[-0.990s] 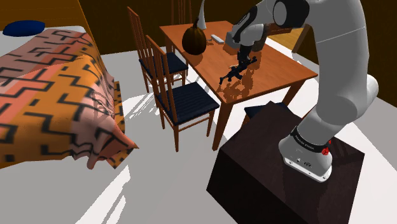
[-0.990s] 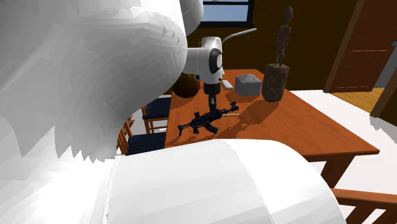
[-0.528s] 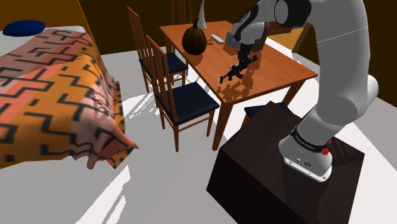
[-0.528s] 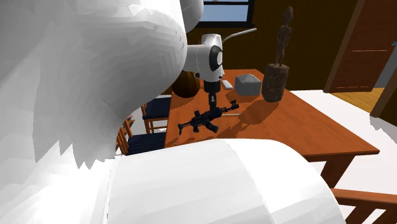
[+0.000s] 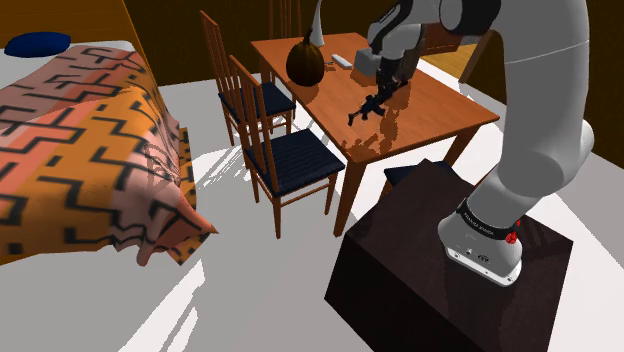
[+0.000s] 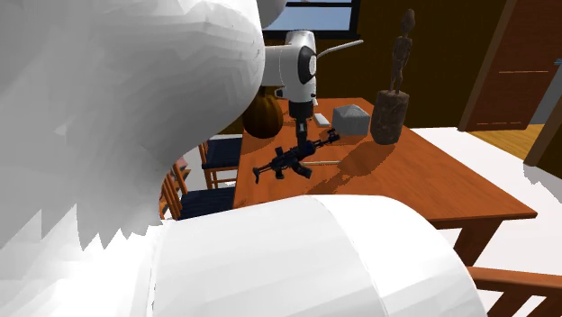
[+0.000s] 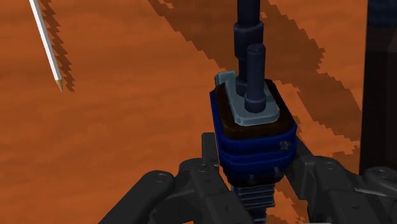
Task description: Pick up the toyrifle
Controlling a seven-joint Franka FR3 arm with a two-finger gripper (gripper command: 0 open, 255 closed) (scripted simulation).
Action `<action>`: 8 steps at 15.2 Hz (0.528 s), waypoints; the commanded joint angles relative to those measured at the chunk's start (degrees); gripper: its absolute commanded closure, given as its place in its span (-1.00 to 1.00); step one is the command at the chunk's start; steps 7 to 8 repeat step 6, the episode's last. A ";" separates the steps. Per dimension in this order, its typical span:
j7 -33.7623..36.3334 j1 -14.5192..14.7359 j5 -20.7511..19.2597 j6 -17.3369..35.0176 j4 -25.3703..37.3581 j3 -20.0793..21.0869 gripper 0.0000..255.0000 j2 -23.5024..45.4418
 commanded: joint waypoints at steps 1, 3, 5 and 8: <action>0.26 0.31 -0.55 -1.12 0.14 -0.44 1.00 -1.05; 0.50 0.55 -1.04 -2.20 0.41 -0.80 1.00 -1.93; 0.63 0.68 -1.32 -2.83 0.58 -1.00 1.00 -2.43; 0.63 0.68 -1.32 -2.83 0.58 -1.00 1.00 -2.42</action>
